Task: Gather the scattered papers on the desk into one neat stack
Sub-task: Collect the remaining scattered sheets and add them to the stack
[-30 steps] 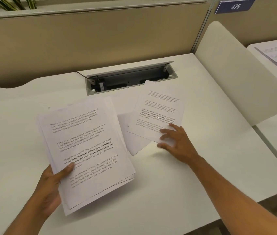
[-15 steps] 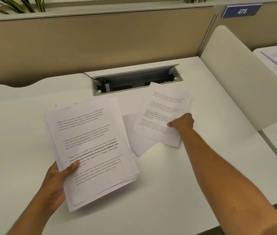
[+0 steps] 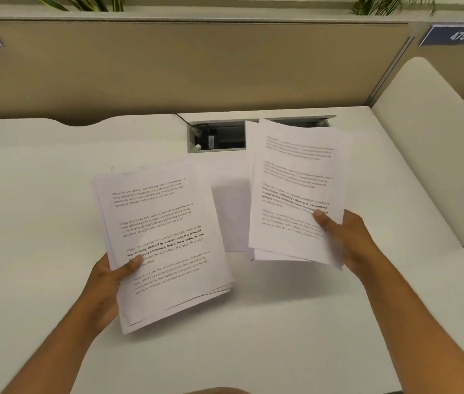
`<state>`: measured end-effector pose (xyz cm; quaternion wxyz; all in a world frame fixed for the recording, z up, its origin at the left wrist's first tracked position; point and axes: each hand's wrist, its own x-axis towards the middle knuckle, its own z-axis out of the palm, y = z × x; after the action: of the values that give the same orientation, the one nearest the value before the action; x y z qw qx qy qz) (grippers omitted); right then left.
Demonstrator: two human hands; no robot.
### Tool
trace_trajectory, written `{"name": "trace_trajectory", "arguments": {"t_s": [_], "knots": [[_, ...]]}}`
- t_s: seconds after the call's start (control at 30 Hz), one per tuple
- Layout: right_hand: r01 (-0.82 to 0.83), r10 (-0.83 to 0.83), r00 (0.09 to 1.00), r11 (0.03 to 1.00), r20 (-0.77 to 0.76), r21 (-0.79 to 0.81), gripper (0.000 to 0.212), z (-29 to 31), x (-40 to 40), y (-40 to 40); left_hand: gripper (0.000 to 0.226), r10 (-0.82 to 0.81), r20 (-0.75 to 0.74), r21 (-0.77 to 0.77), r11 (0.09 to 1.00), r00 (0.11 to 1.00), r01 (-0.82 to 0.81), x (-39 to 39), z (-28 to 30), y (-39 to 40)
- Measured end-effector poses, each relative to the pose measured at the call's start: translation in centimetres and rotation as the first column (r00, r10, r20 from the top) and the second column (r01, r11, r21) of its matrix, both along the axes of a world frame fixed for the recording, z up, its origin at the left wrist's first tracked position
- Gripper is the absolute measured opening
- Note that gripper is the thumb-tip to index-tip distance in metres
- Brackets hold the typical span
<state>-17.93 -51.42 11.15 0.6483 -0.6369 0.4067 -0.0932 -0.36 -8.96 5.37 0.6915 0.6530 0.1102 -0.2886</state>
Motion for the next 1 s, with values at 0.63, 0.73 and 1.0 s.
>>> {"name": "trace_trajectory", "arguments": {"t_s": [0.63, 0.73, 1.0], "knots": [[-0.305, 0.305, 0.952, 0.938, -0.025, -0.167, 0.047, -2.5, 5.8, 20.1, 0.050, 0.045, -0.011, -0.147, 0.988, 0.999, -0.046, -3.1, 2.1, 1.2], [-0.317, 0.315, 0.948, 0.935, -0.043, -0.160, 0.048, -2.9, 6.6, 20.2, 0.037, 0.090, 0.027, -0.057, 0.994, 0.996, -0.088, -3.3, 1.3, 2.3], [-0.140, -0.146, 0.923, 0.733, -0.356, -0.665, 0.083, -8.4, 7.1, 7.3, 0.049, 0.223, 0.016, -0.051, 0.974, 0.975, -0.222, -2.3, -0.1, 7.3]]}}
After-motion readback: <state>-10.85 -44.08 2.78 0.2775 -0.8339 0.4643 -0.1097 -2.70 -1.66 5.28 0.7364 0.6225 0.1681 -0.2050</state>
